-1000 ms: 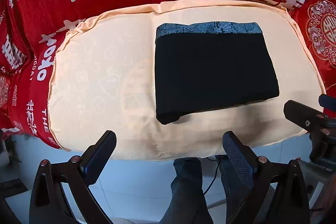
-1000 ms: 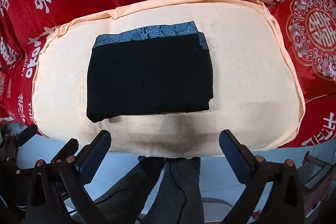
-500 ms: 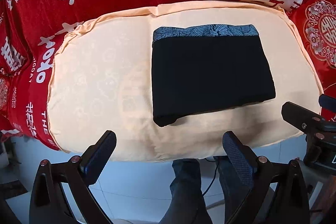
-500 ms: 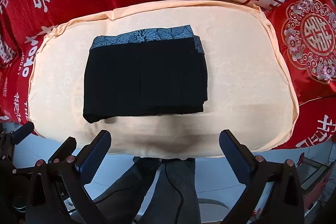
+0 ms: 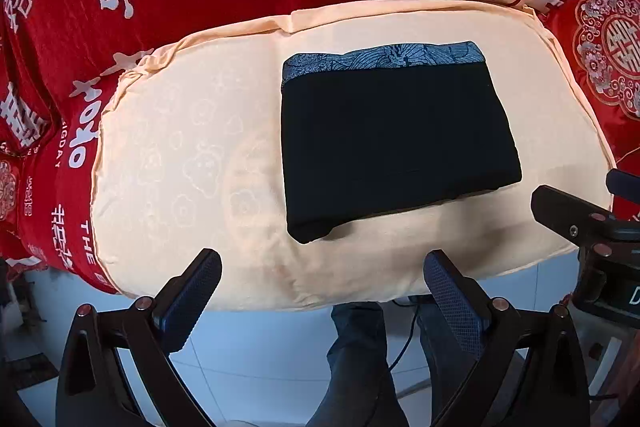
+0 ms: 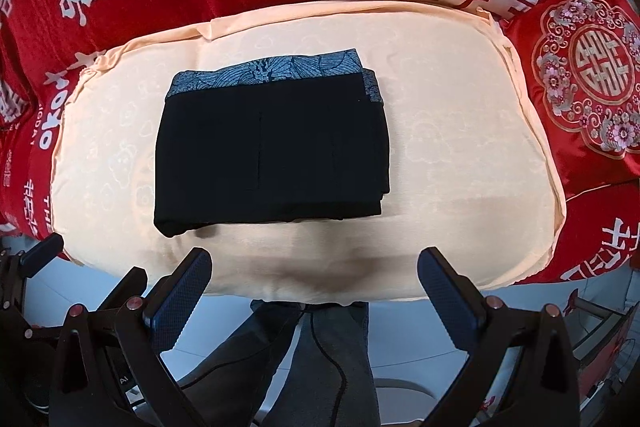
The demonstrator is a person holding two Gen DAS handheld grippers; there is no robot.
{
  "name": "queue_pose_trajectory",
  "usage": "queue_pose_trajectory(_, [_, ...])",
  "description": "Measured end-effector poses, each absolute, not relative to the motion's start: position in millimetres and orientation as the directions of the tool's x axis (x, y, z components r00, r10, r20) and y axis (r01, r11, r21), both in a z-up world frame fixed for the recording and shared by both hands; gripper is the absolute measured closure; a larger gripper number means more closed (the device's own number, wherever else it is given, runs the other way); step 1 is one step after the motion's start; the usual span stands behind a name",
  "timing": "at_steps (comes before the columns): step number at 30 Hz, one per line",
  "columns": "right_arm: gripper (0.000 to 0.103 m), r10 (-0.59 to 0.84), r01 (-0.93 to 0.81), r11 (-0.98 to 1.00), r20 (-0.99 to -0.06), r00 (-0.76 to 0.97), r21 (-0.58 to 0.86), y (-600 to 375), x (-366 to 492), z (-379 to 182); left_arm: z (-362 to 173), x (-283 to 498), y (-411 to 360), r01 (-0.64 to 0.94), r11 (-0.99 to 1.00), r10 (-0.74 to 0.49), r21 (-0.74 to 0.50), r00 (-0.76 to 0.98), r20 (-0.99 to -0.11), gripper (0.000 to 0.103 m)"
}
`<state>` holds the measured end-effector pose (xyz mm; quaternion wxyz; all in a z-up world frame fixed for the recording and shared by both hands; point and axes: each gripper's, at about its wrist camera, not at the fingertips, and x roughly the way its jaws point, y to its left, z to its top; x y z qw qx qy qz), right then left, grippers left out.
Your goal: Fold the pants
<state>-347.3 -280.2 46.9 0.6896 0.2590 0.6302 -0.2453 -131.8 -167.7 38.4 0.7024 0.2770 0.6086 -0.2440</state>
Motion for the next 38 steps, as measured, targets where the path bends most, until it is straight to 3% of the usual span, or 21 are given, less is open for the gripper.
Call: queue_pose_trajectory(38, [0.0,-0.016,0.642,0.766,-0.997,0.079,0.039,-274.4,-340.0,45.1,38.2,-133.7,-174.0,0.711,0.7,-0.03,0.071,0.128,-0.991,0.002])
